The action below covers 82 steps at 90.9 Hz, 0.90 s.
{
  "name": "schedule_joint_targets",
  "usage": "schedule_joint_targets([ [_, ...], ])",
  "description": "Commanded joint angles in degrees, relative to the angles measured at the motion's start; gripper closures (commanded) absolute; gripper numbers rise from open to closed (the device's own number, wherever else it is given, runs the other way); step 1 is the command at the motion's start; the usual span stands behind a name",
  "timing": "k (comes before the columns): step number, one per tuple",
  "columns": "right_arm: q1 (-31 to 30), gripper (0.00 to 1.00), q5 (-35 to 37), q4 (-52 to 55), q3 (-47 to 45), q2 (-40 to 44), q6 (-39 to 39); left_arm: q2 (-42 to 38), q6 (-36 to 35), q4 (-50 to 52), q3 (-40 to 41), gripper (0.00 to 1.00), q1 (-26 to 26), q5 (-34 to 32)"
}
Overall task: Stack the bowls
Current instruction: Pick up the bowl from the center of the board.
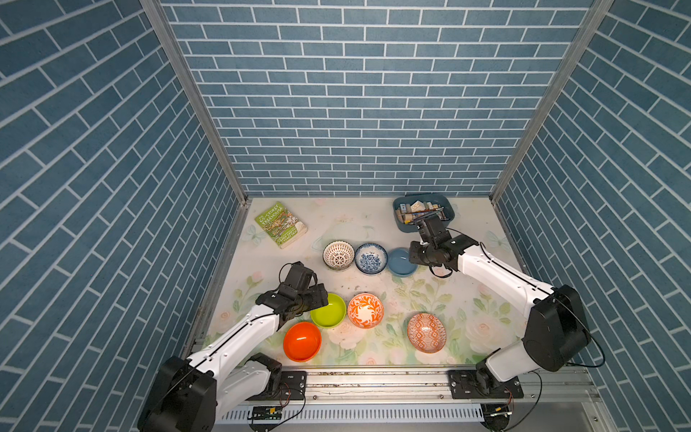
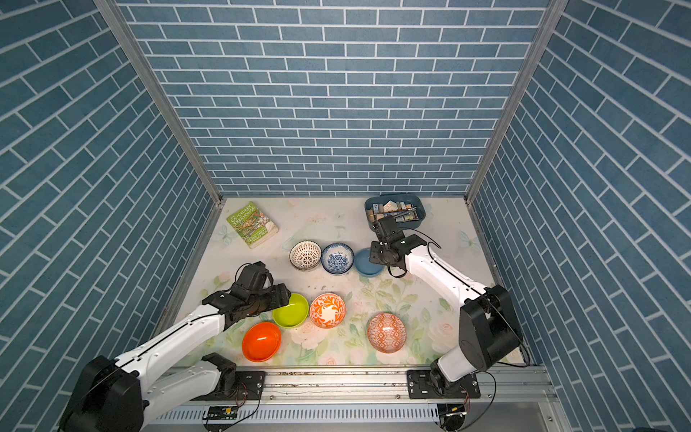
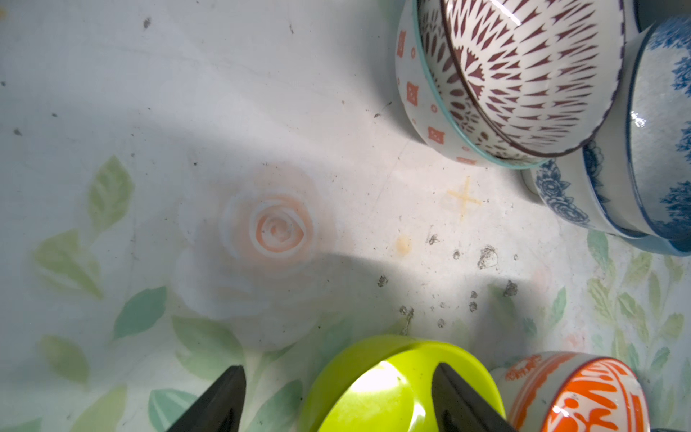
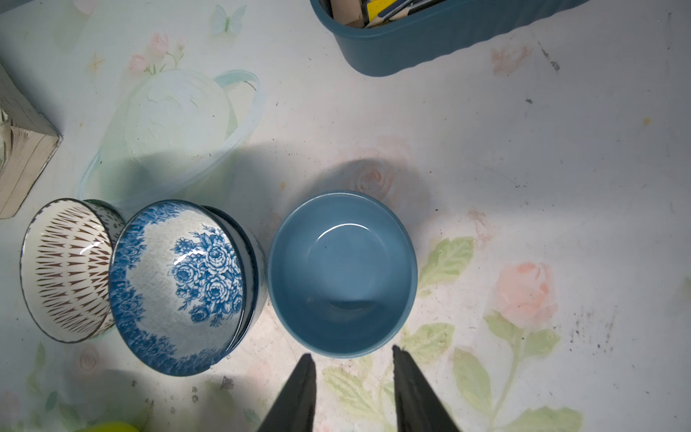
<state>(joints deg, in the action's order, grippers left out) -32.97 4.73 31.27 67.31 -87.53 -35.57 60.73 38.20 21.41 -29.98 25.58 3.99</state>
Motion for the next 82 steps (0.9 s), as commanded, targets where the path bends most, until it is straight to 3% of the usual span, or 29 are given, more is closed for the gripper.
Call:
schedule_joint_targets([
  [1, -0.64, 0.62, 0.00, -0.24, -0.51, 0.95, -0.53, -0.15, 1.13, 2.43, -0.03, 0.19, 1.84, -2.60],
  [46, -1.55, 0.63, 0.27, 0.09, 0.05, 1.00, -0.82, 3.26, 2.08, 0.42, 0.53, 0.35, 4.57, -6.63],
  [82, -1.65, 0.63, 0.50, 0.72, 1.22, 0.61, -0.77, 7.88, 0.52, -3.23, -0.52, 0.56, 5.00, -7.92],
])
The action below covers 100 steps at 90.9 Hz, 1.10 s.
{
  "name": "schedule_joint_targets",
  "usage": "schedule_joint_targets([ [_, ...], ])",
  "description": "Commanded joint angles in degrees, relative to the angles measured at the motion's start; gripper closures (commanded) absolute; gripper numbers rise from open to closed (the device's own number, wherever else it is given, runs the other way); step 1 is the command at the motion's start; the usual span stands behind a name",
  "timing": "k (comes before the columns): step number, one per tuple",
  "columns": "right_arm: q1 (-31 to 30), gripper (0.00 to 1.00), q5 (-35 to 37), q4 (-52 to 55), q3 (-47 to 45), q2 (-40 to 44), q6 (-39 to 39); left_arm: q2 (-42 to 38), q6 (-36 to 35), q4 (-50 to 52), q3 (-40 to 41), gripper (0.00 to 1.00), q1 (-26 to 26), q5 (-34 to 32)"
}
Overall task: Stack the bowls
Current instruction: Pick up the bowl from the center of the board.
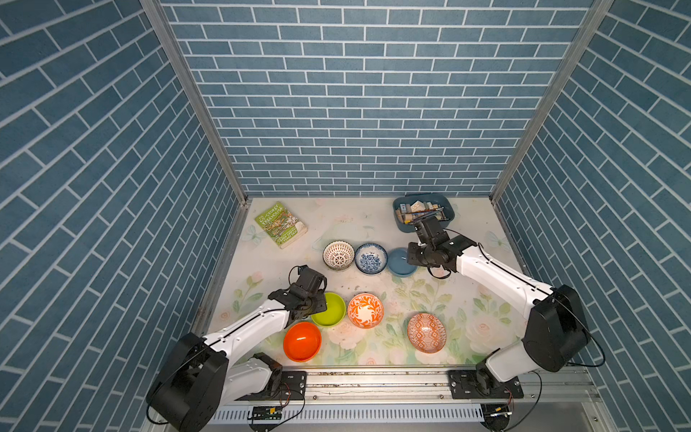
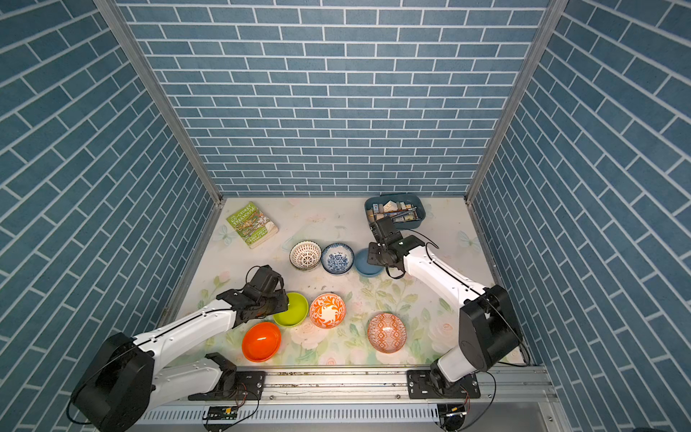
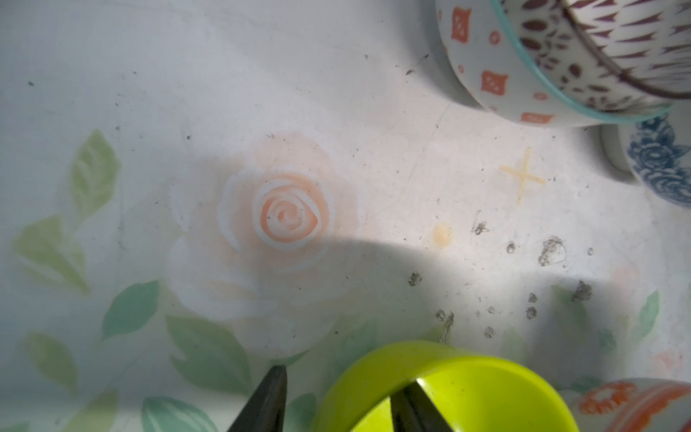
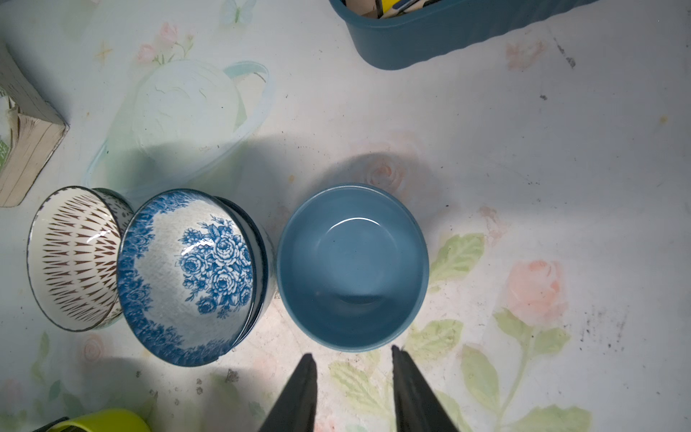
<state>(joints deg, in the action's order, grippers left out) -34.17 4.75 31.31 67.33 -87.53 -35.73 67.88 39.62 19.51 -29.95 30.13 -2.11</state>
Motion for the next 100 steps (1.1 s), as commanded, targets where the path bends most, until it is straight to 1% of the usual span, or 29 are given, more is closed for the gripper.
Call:
schedule_joint_targets([
  [1, -0.45, 0.63, 0.45, 0.64, 1.21, 0.61, -0.60, 0.75, -0.92, -1.36, -0.54, 0.57, 0.46, -1.92],
  [16, -0.61, 0.63, 0.02, 0.68, 1.70, 0.60, -0.65, 0.70, -1.62, -2.16, -1.41, 0.63, 0.51, -3.35],
  [25, -1.07, 0.64, -0.25, 0.66, 2.01, 0.53, -0.89, 0.61, -2.14, -2.23, -2.55, 0.69, 0.50, -4.06],
  [46, -4.29, 0.64, -0.97, 0.15, 3.11, 0.53, -2.24, 0.21, -3.48, -0.70, -5.65, 0.94, 0.48, -4.81],
  [55, -6.70, 0.64, -1.62, -0.53, 3.66, 0.04, -3.29, -2.24, -3.49, 0.71, -5.83, 1.00, 0.54, -4.89],
  [71, -12.10, 0.64, -1.21, -0.13, 7.62, -2.31, -4.79, -7.83, -3.25, 4.44, -6.02, 1.00, 0.53, -5.79],
  [82, -15.71, 0.63, -1.09, -0.19, 10.76, -3.55, -6.20, -11.17, -2.88, 5.88, -6.97, 1.00, 0.54, -4.34],
  [94, -18.64, 0.63, -0.80, -0.39, 13.16, -5.14, -7.35, -12.26, -0.78, 4.88, -7.80, 1.00, 0.73, -1.32],
  [100, -20.08, 0.63, -0.37, 0.14, 14.50, -5.98, -7.79, -12.11, 0.53, 4.44, -8.59, 1.00, 1.66, -1.25],
])
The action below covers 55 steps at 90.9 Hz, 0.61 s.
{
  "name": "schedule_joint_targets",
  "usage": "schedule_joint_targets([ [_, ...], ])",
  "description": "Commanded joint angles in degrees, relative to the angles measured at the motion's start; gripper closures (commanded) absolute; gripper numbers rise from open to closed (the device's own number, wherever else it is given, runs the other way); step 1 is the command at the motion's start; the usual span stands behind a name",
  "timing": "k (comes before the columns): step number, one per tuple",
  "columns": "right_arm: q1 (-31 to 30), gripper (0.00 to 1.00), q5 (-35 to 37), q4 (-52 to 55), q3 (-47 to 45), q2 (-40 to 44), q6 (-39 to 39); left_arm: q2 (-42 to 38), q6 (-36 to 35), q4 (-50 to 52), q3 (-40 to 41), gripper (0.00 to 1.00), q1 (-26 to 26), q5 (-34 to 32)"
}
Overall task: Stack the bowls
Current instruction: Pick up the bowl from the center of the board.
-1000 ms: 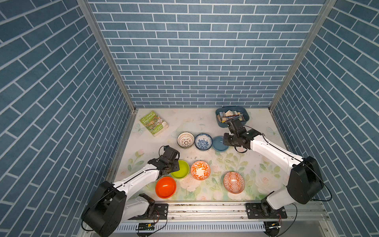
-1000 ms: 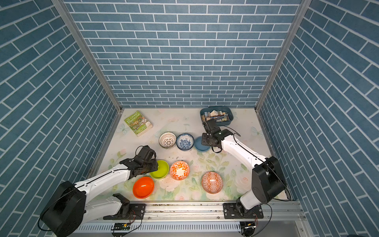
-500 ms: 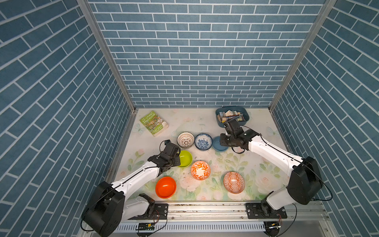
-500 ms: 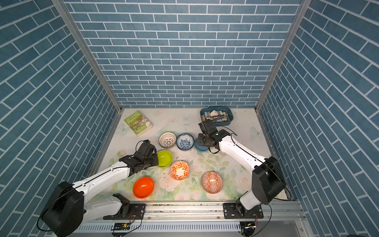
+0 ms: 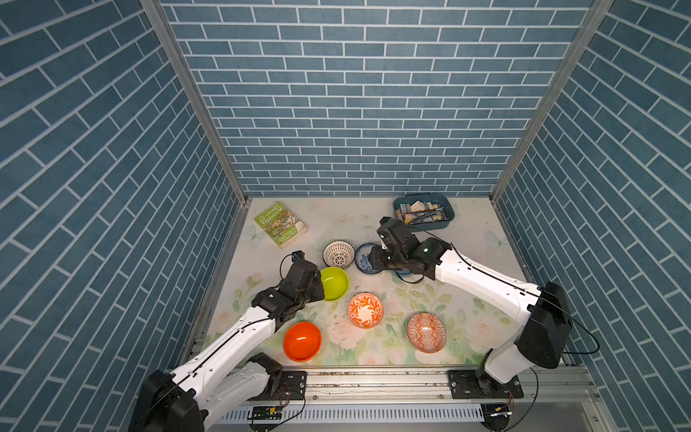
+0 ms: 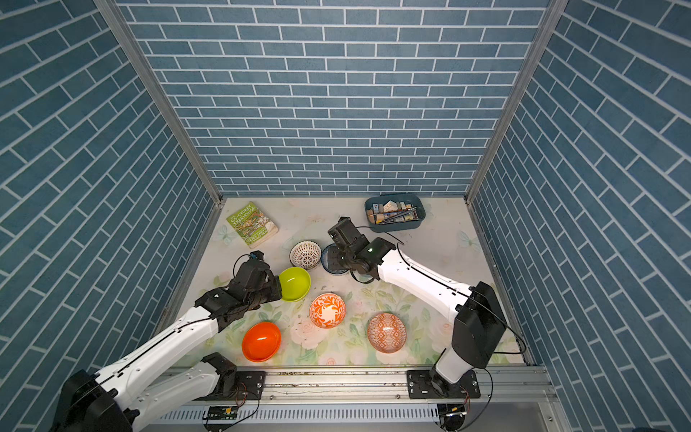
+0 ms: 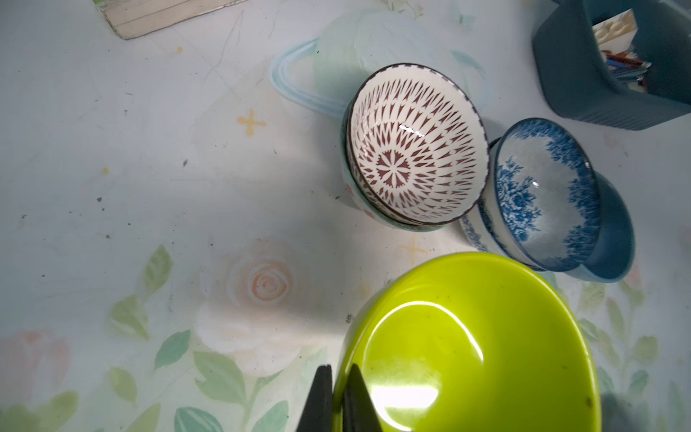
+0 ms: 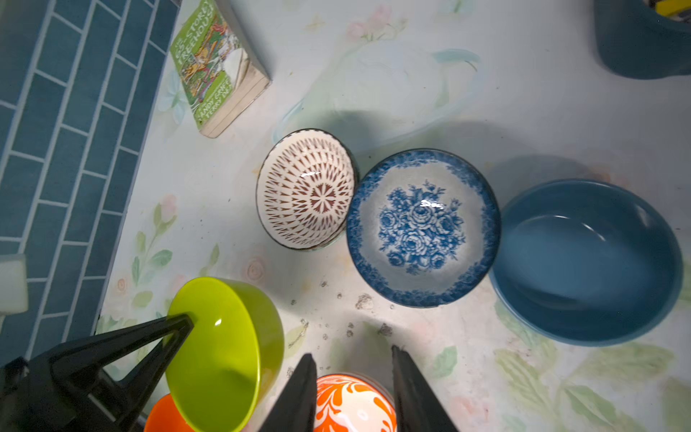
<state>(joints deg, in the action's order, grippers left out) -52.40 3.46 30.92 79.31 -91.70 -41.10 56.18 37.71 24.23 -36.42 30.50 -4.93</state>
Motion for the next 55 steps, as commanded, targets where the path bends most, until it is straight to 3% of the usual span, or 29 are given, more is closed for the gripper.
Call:
schedule_joint_targets([
  [1, -2.10, 0.62, 1.10, 0.72, 2.78, -1.90, -2.50, -0.39, 2.71, -0.30, -2.27, 1.00, 1.48, 1.36],
  [23, -6.14, 0.55, 4.59, 4.97, 7.79, -5.03, -3.68, 2.17, 7.68, -0.66, -5.17, 1.00, 5.04, -2.16],
  [55, -7.45, 0.57, 5.83, 7.94, 7.75, -7.67, -4.51, 5.40, 12.15, 0.92, -10.05, 1.00, 10.68, -8.75],
])
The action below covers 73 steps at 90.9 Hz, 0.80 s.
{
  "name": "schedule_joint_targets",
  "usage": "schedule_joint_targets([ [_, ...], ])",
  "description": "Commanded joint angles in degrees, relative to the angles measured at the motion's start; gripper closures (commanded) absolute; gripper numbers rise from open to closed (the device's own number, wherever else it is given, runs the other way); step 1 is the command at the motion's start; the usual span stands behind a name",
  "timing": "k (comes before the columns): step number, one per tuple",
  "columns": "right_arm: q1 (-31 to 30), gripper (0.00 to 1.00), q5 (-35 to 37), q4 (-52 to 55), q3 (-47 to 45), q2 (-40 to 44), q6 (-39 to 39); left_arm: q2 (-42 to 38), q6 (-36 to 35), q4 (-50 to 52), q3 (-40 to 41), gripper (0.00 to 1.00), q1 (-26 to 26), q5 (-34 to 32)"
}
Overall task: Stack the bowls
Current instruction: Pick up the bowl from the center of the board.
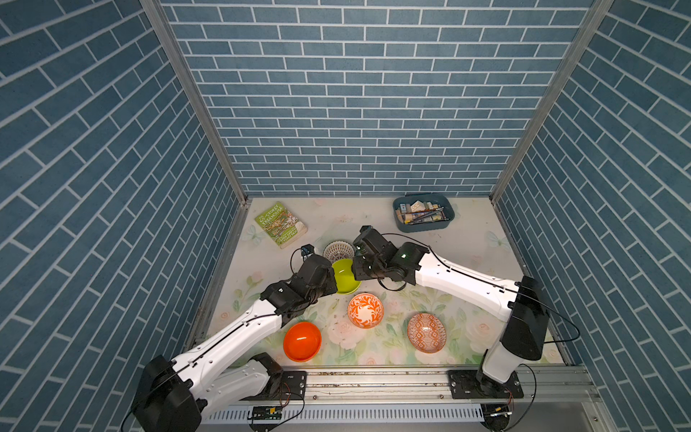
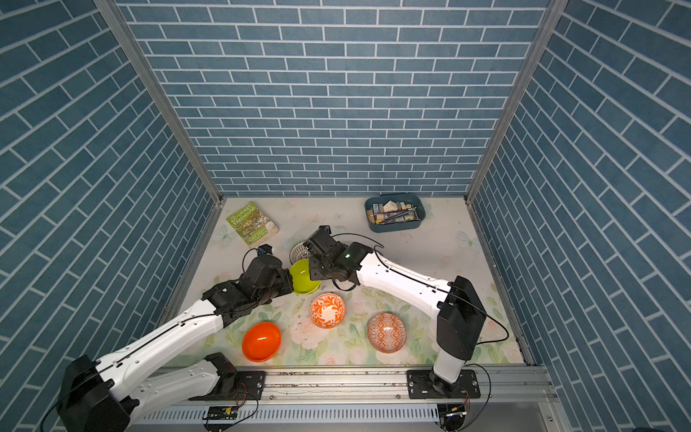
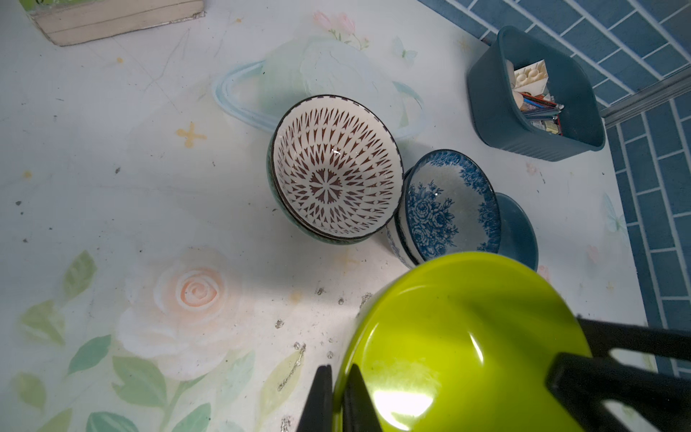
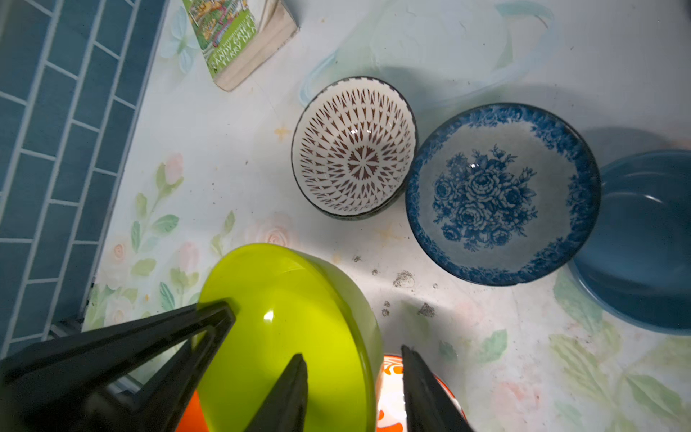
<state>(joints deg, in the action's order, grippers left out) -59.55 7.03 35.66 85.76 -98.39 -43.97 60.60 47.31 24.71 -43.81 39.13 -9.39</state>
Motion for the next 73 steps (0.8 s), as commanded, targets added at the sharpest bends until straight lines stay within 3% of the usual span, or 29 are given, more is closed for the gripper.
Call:
schedule_joint_targets([
  [1, -0.30, 0.57, 2.41, 3.28, 1.37, -1.04, -1.65, 1.13, 2.81, 0.57, -2.80, 1.00, 2.33, -4.57],
  [30, -0.35, 0.73, 4.84, 5.11, 1.20, -1.08, -2.08, 4.74, 8.99, 6.12, -7.25, 1.00, 7.41, -12.33],
  [51, -0.26, 0.69, 5.84, 5.39, 0.62, -0.08, -2.61, 8.06, 11.17, 10.49, -10.75, 1.00, 10.34, -17.12],
  [73, -0.36, 0.72, 6.30, 5.67, -0.77, 0.34, -2.65, 10.05, 12.35, 11.53, -12.26, 1.00, 11.94, -18.85],
])
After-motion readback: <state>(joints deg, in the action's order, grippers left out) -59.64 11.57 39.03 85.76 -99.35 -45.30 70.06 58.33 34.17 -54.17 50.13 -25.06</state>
